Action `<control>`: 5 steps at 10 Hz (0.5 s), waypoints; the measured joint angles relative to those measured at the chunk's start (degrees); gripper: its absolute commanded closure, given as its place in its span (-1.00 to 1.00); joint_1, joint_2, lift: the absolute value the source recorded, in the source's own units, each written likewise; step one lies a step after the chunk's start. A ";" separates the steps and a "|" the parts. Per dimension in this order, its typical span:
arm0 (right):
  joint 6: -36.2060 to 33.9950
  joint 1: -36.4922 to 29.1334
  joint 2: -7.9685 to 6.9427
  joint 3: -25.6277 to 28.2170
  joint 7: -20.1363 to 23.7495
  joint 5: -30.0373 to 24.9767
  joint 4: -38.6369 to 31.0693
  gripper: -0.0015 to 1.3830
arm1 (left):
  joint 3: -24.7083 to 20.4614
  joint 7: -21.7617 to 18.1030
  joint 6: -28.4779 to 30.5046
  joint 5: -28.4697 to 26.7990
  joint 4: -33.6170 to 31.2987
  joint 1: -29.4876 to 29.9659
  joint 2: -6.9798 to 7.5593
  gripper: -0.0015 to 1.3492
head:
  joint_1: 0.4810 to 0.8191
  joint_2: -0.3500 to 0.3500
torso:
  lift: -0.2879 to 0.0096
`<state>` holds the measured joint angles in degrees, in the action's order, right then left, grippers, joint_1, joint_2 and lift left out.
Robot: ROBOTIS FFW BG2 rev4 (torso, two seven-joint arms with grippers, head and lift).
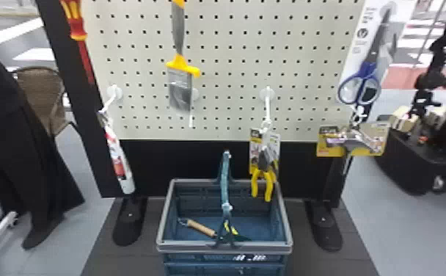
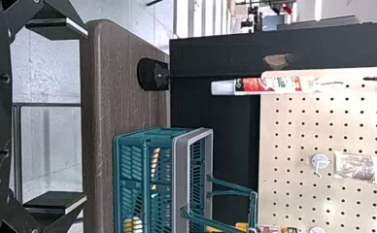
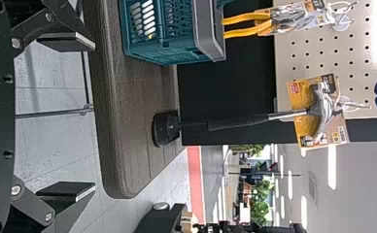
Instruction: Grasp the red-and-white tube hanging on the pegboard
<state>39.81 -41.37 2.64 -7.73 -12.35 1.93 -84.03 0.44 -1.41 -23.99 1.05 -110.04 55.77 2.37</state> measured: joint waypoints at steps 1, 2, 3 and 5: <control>0.00 0.00 0.00 0.00 0.01 0.00 0.00 -0.62 | 0.00 0.00 0.00 0.00 0.00 0.00 0.00 -0.81 | -0.60 0.00 | 0.26; 0.00 0.00 0.00 0.00 0.02 0.00 0.00 -0.62 | 0.00 0.00 0.00 0.00 0.00 0.00 0.00 -0.81 | -0.60 0.00 | 0.26; 0.00 0.00 0.00 0.00 0.02 0.00 0.00 -0.62 | 0.00 0.00 0.00 0.00 0.00 0.00 0.00 -0.81 | -0.60 0.00 | 0.26; 0.00 0.00 0.00 0.00 0.01 0.00 0.00 -0.62 | 0.00 0.00 0.00 0.00 0.00 0.00 0.00 -0.81 | -0.60 0.00 | 0.26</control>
<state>39.81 -41.38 2.64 -7.73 -12.34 1.93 -84.03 0.44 -1.41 -23.99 1.05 -110.04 55.77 2.37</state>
